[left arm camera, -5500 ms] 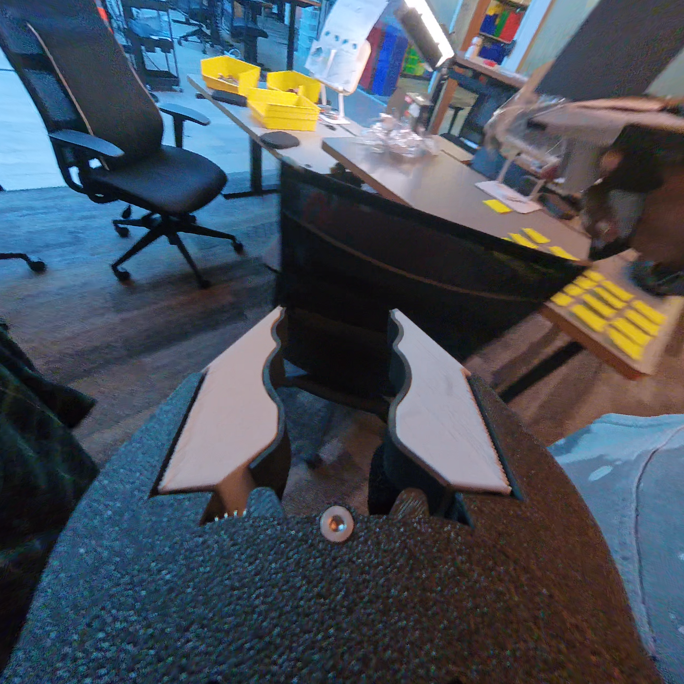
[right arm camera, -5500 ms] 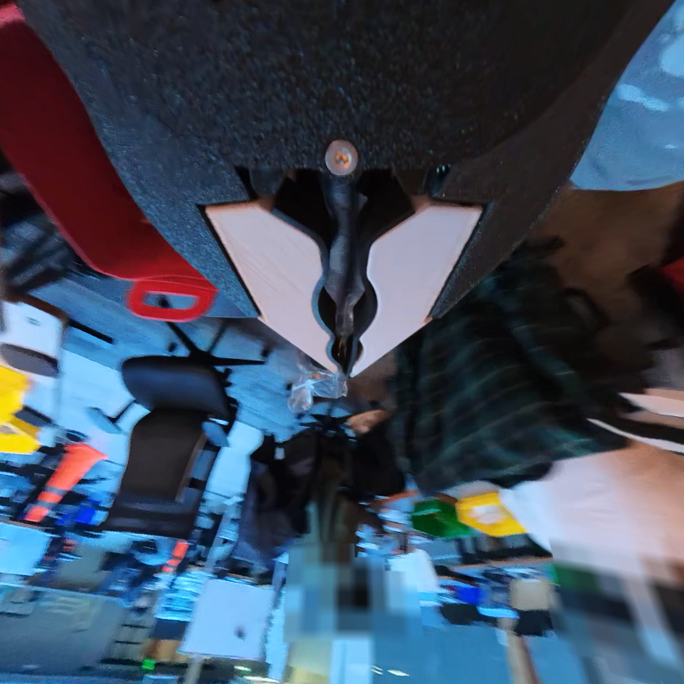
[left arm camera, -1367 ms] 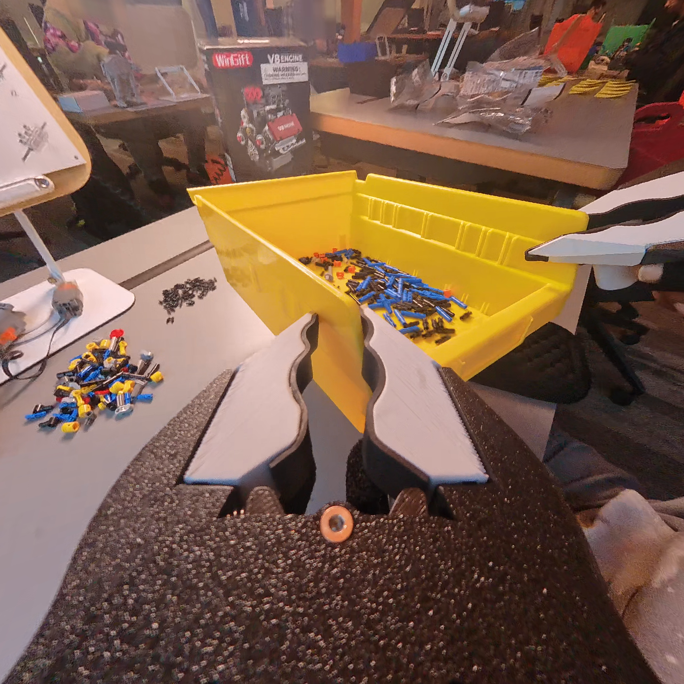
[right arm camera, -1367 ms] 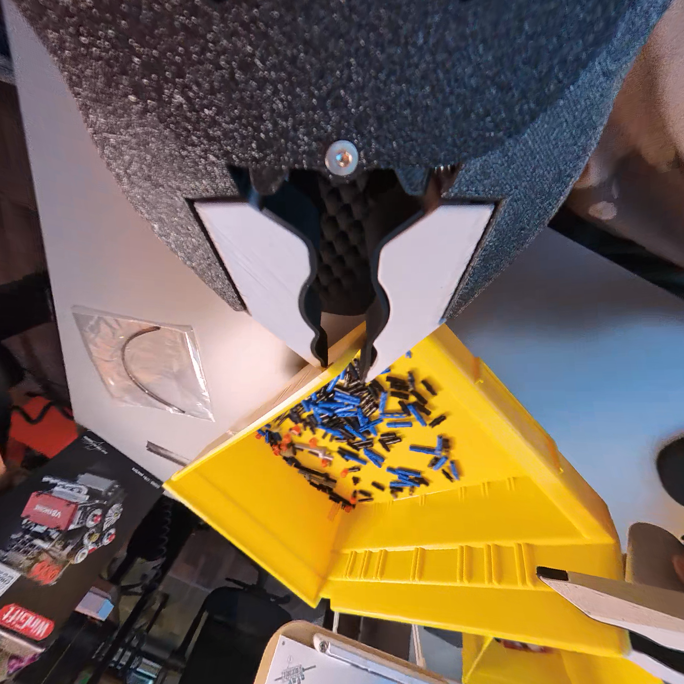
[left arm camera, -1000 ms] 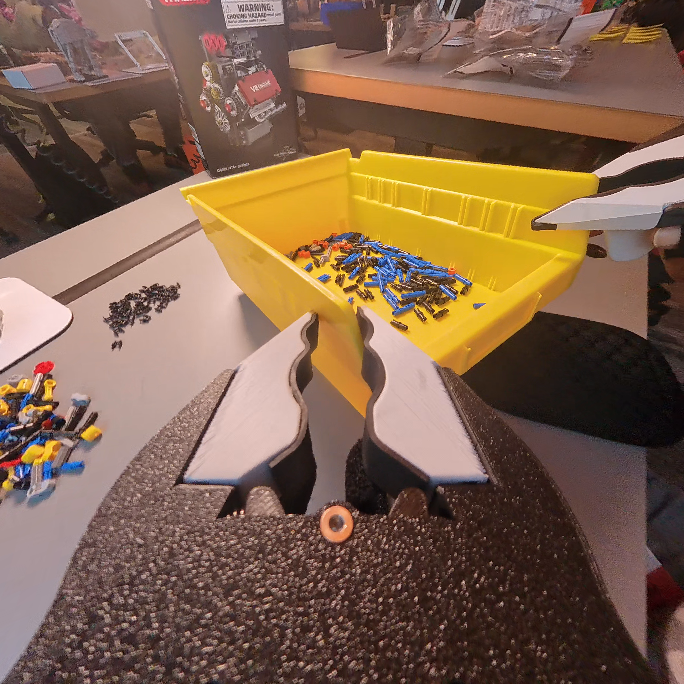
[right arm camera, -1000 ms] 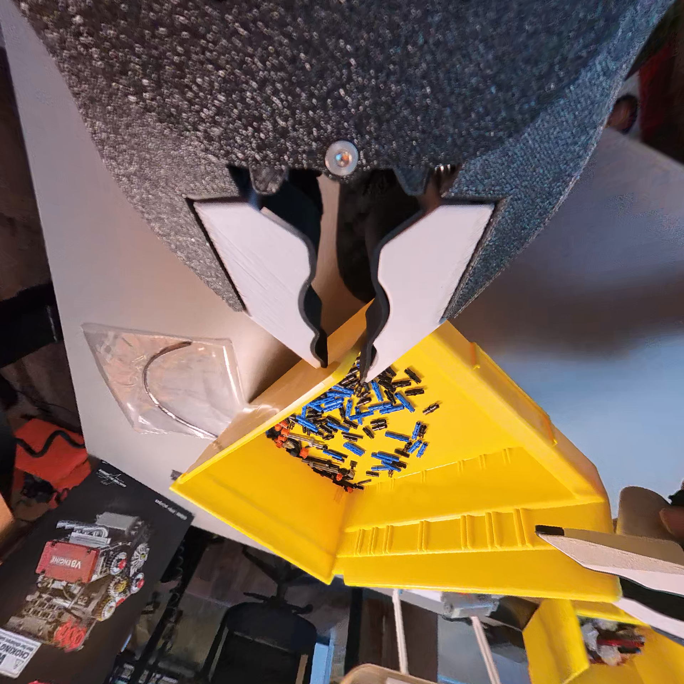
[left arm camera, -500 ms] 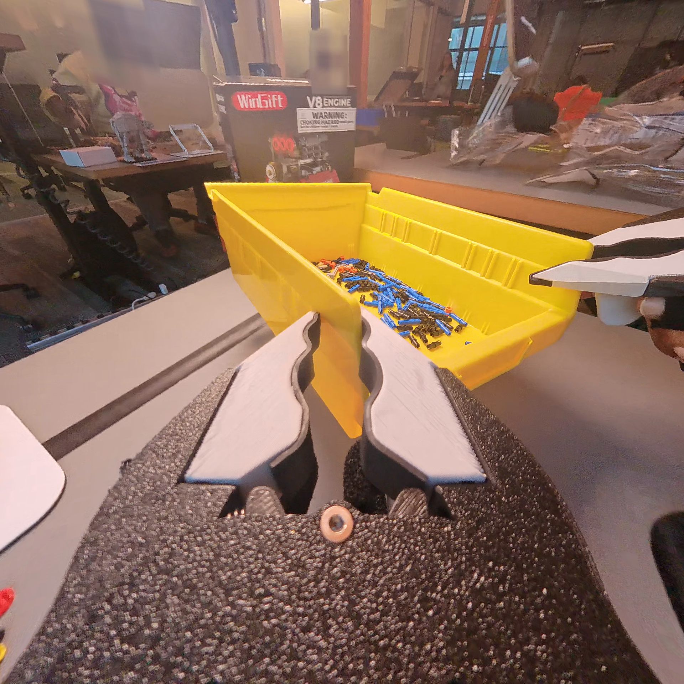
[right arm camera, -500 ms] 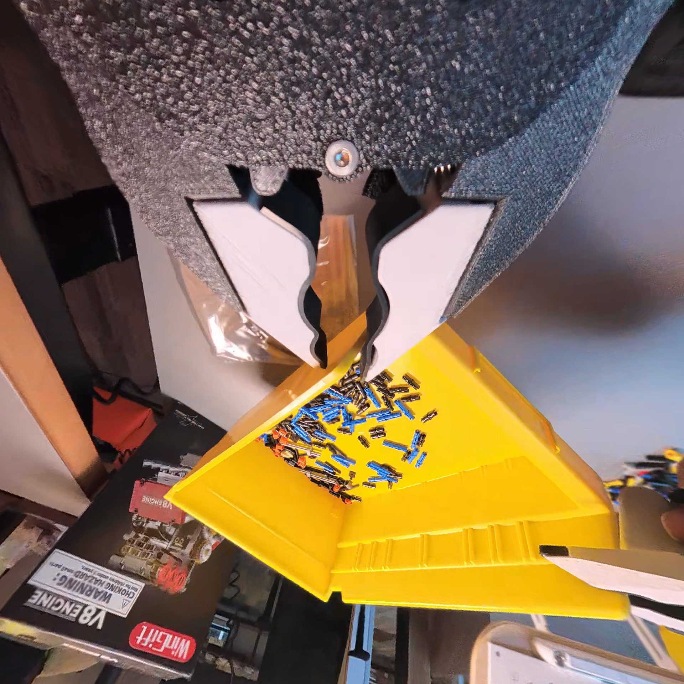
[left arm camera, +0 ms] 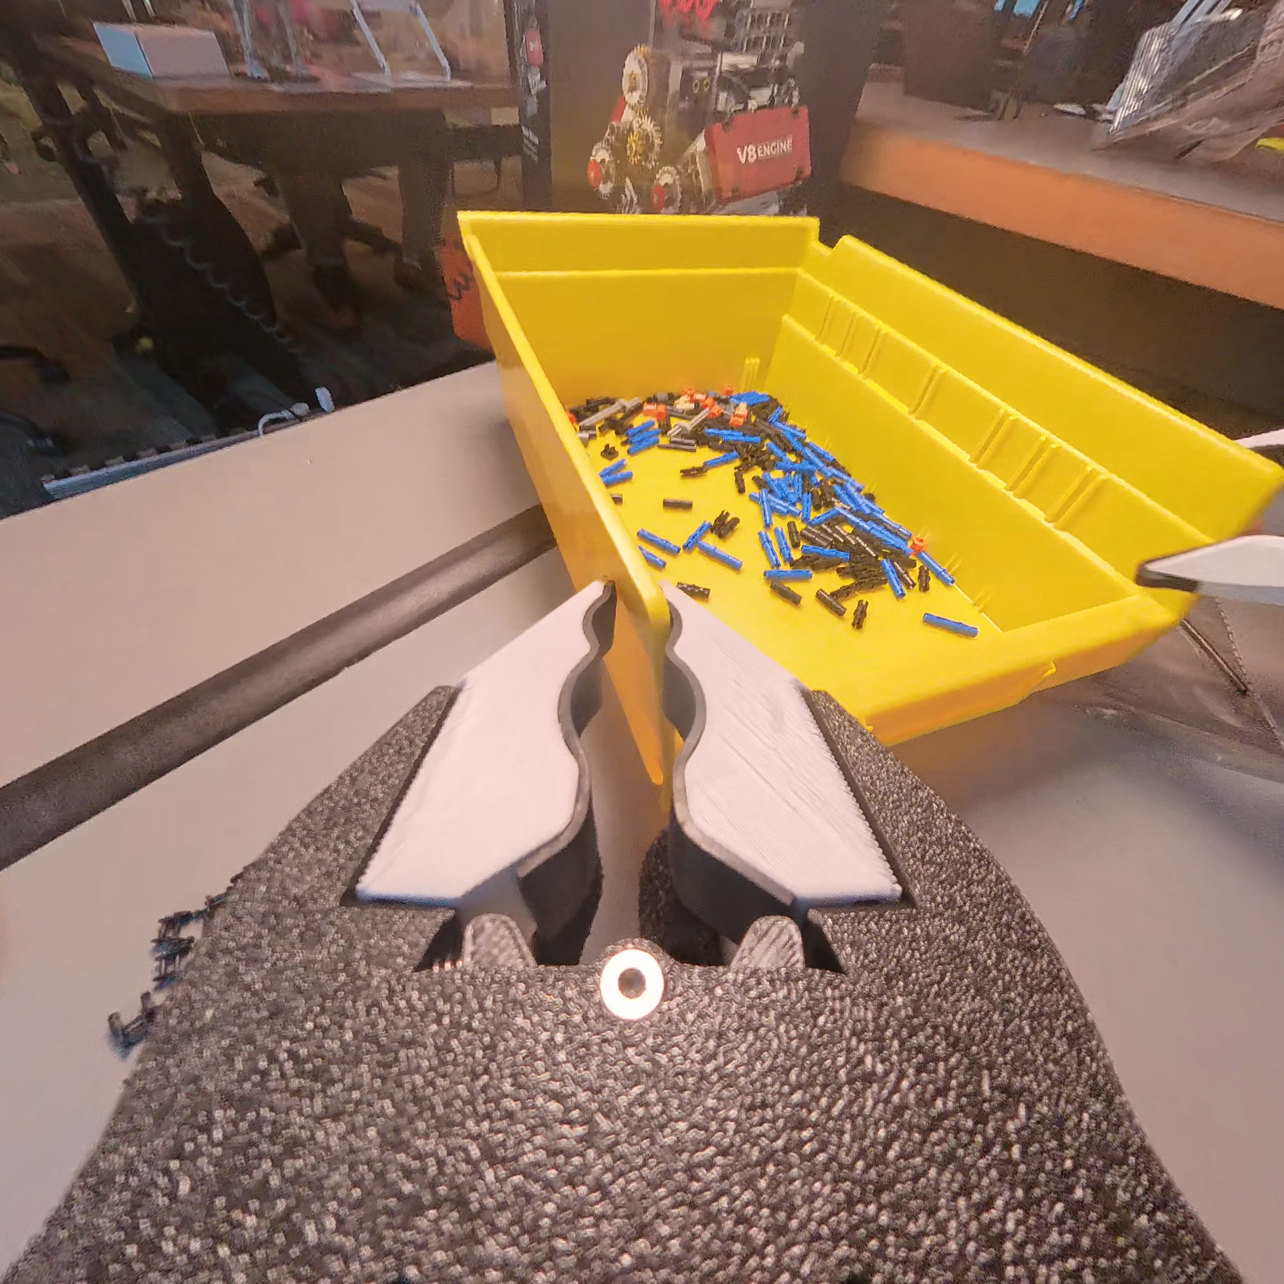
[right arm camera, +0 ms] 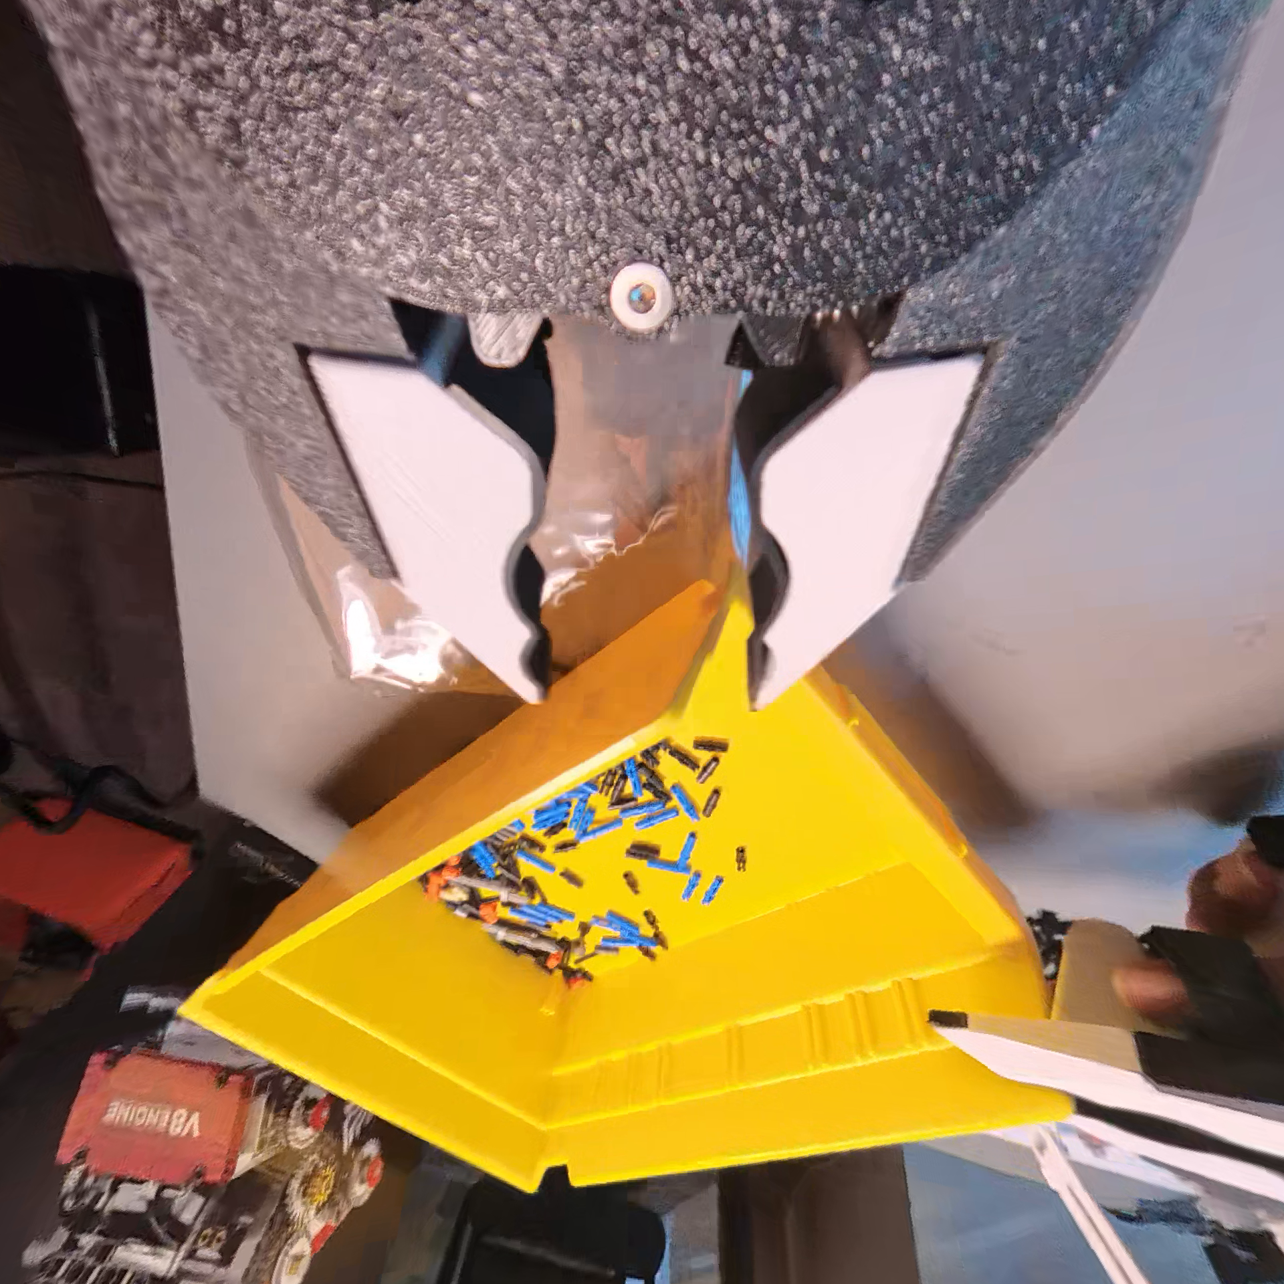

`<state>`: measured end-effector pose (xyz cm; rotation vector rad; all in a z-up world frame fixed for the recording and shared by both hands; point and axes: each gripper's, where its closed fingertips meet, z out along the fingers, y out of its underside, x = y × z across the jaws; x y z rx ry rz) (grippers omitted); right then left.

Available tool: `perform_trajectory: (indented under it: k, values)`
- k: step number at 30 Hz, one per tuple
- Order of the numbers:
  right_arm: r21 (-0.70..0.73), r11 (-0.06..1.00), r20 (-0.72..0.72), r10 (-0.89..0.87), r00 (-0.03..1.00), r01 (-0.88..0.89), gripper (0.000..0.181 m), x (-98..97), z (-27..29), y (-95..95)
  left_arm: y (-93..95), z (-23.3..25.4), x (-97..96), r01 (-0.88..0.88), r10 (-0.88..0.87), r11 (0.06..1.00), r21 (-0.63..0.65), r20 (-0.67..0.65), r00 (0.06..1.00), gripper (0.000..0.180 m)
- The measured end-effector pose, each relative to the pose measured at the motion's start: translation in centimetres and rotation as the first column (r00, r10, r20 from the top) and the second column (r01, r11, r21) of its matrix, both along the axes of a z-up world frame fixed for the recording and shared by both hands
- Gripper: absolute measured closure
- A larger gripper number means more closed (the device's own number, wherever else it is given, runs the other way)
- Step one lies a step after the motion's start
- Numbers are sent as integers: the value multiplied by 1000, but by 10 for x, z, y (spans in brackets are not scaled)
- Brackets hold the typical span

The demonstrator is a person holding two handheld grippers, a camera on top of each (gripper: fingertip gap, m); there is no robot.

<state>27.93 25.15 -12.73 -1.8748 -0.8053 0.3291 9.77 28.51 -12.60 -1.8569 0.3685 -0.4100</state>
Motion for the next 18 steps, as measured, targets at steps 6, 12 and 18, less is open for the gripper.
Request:
perform_trajectory:
  k: [6, 12, 18]
  values:
    - [-272, 962, 178, 65, 982, -14, 88, 48, -60, -43, 1, 1, 4, 1, -3, 999, -38, -41, 999, 173]
    - [-351, 935, 177, 17, 984, 47, 143, 73, -74, -50, 0, -1, 5, 6, -7, 996, -94, -4, 1000, 173]
    - [-389, 919, 231, 39, 972, 55, 175, 122, -72, -55, -6, -3, 9, 22, -21, 993, -120, 4, 1000, 172]
